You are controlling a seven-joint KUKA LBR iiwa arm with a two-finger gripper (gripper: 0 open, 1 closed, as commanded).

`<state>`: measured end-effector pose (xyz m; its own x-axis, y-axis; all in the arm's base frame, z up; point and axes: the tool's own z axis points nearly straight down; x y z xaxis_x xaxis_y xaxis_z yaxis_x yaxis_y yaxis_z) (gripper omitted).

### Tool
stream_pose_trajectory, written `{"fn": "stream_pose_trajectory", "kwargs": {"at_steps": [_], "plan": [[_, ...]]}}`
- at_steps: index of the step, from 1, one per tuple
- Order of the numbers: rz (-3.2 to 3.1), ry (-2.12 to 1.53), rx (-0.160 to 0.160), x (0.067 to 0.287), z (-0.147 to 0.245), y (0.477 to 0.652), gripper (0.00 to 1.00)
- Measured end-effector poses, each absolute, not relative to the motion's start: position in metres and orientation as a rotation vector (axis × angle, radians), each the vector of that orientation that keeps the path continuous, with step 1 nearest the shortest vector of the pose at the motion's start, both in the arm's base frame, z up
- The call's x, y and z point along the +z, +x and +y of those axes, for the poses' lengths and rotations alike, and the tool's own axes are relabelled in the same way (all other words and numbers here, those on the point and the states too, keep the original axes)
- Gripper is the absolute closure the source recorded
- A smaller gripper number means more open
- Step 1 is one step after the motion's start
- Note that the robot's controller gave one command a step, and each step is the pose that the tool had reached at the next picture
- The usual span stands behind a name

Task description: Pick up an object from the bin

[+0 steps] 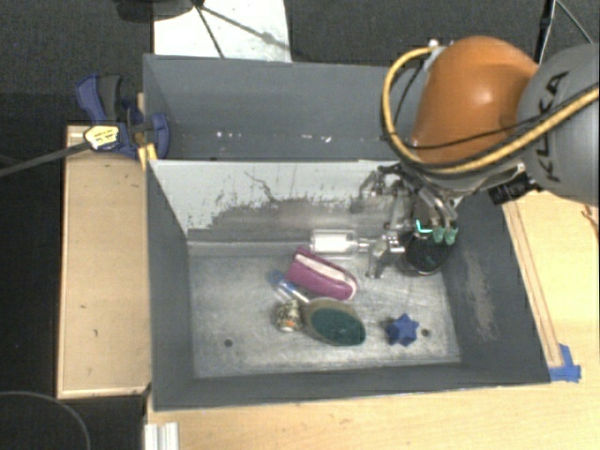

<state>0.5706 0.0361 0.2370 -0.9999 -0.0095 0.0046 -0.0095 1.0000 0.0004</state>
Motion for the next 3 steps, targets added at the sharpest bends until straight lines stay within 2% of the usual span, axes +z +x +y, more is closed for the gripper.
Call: {"fn": "stream_pose_trajectory", "kwargs": {"at_steps": [1, 3], "plan": [[-3.158, -0.137, -0.008, 0.095, 0.087, 0.546, 0.0], [-3.128, -0.325, -0.002, 0.114, 0.077, 0.566, 0.0]]}}
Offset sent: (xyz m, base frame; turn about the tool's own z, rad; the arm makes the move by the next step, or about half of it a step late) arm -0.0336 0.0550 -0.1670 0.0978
